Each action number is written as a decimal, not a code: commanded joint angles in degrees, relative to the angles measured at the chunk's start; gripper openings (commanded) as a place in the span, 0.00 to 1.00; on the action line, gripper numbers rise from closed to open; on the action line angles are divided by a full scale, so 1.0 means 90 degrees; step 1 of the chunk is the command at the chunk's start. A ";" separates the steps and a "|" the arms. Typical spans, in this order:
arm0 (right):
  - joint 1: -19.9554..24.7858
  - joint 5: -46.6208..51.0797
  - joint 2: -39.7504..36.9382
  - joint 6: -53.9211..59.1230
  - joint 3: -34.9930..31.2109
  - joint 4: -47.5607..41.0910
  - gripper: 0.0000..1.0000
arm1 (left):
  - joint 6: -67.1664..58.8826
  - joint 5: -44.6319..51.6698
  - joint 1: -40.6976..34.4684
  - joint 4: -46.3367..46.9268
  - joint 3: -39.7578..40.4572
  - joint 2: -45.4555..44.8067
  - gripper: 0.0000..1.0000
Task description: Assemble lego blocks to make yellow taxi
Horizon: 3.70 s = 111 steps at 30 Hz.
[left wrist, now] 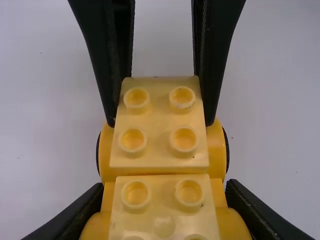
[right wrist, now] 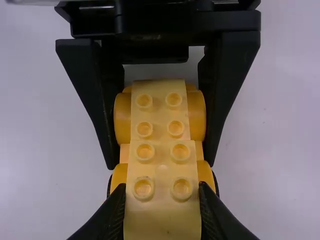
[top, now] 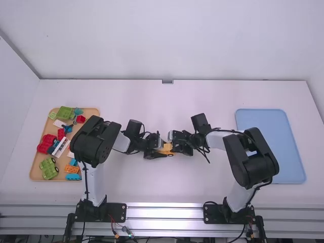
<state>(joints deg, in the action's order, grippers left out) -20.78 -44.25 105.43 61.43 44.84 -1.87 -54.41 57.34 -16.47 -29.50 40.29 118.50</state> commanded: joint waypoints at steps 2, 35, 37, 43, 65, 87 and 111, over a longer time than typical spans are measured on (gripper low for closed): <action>-0.0114 -0.0102 -0.0022 0.0007 0.0046 -0.0058 0.27 | 0.0117 -0.0143 -0.0090 0.0012 0.0104 0.0063 0.56; -0.0029 0.0556 0.0454 -0.0869 0.0058 0.0119 0.00 | 0.0114 -0.0143 -0.0087 0.0005 0.0107 0.0063 0.55; -0.0032 0.0709 0.0554 -0.0971 0.0058 0.0187 0.00 | 0.0117 -0.0143 -0.0087 0.0007 0.0104 0.0063 0.55; -0.0039 0.1236 0.0758 -0.0964 0.0134 -0.0051 0.00 | 0.0114 -0.0146 -0.0087 0.0005 0.0104 0.0063 0.55; 0.0765 0.0112 -0.2154 -0.1166 0.0556 -0.1044 0.99 | 0.0121 0.0226 0.0010 0.0061 0.0102 0.0024 0.99; 0.0639 0.0138 -0.2154 -0.1183 0.0556 -0.0491 0.99 | 0.2305 -0.0724 0.3152 0.4490 0.0104 -0.3708 0.99; 0.0636 0.0415 -0.2154 -0.1756 0.0559 0.0952 0.99 | 1.0489 -0.6987 0.6161 0.8000 0.0102 -0.6234 0.99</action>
<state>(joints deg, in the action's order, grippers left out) -15.20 -42.06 85.91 48.69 49.65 5.96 39.29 -2.44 37.69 41.54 41.30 62.04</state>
